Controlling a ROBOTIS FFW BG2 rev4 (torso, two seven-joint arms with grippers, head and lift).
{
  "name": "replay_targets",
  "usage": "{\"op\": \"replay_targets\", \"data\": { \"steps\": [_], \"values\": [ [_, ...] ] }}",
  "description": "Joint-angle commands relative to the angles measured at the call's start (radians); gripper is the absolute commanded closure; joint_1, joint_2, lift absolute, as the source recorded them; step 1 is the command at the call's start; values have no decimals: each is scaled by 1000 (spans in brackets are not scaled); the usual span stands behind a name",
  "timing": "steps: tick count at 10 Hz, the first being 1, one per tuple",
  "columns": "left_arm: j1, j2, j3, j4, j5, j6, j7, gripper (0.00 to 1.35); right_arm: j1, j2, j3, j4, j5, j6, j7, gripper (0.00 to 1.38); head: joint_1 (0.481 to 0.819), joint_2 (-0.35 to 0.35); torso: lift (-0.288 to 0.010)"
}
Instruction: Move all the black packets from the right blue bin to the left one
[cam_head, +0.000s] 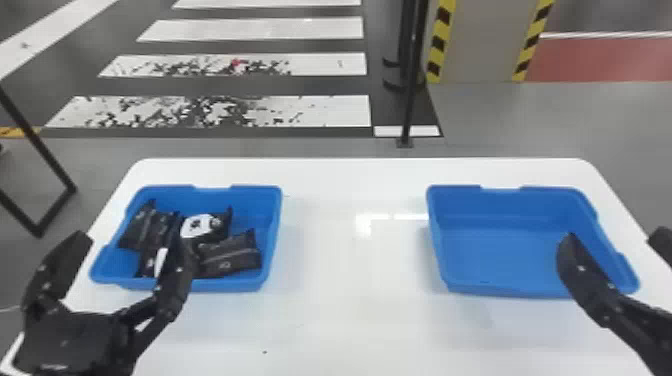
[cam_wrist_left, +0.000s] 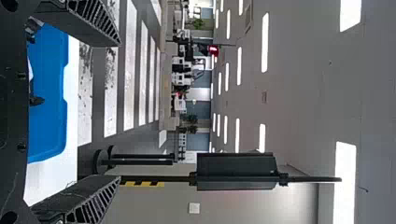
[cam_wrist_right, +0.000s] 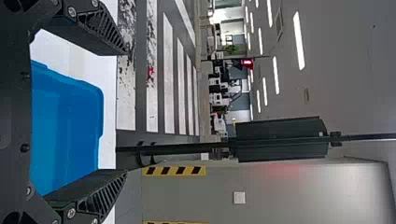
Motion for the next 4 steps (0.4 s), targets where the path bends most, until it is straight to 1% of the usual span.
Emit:
{"op": "replay_targets", "data": {
  "steps": [1,4],
  "values": [
    [-3,0,0,0,0,1,0,-2,-1,0,0,2,1,-2,0,130,695,47,-140],
    [-8,0,0,0,2,1,-2,-2,-3,0,0,5,3,0,0,130,695,45,-140]
  ]
}}
